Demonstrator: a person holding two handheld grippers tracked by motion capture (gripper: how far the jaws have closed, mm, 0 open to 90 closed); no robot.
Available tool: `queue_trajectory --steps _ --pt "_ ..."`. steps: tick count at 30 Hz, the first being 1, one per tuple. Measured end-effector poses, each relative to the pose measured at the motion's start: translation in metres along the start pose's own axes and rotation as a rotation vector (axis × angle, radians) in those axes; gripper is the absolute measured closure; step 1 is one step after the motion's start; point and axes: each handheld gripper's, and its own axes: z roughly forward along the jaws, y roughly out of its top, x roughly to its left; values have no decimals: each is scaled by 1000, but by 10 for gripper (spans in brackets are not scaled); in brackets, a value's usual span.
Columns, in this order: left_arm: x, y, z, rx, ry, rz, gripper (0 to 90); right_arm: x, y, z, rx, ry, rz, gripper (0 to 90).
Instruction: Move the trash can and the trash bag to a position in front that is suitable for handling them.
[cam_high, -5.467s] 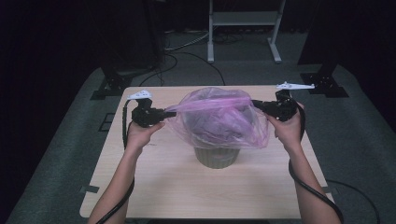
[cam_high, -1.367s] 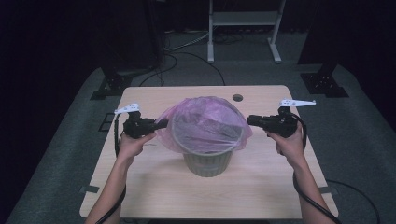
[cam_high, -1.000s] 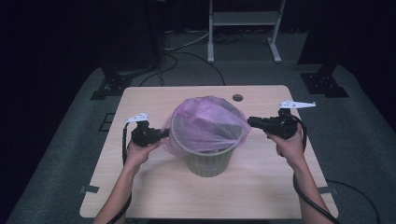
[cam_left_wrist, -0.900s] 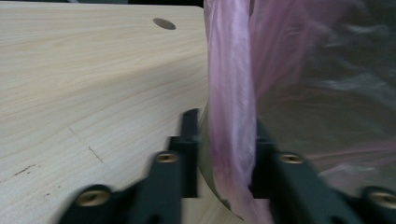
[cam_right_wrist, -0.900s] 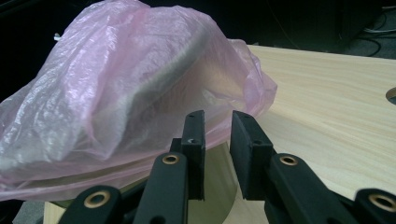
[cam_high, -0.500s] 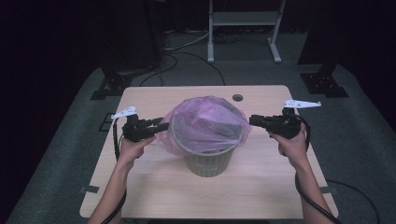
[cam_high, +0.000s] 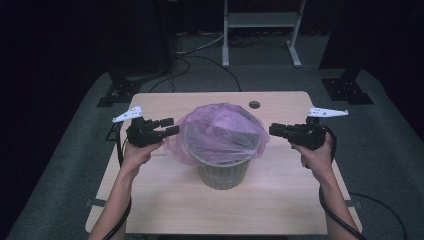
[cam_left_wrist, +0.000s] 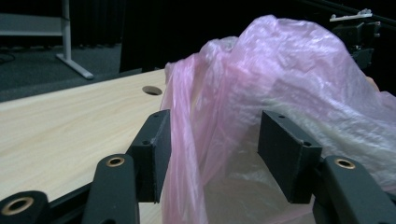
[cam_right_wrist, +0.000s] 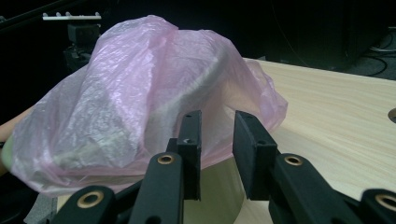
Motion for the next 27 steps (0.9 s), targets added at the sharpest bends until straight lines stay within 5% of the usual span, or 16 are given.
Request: queue_trajectory --steps 20,27 --pt "-35 6 -5 81 -126 110 416 24 -4 -12 27 131 -79 609" --pt "-46 0 -2 126 -189 108 349 31 -5 -5 75 125 -134 567"
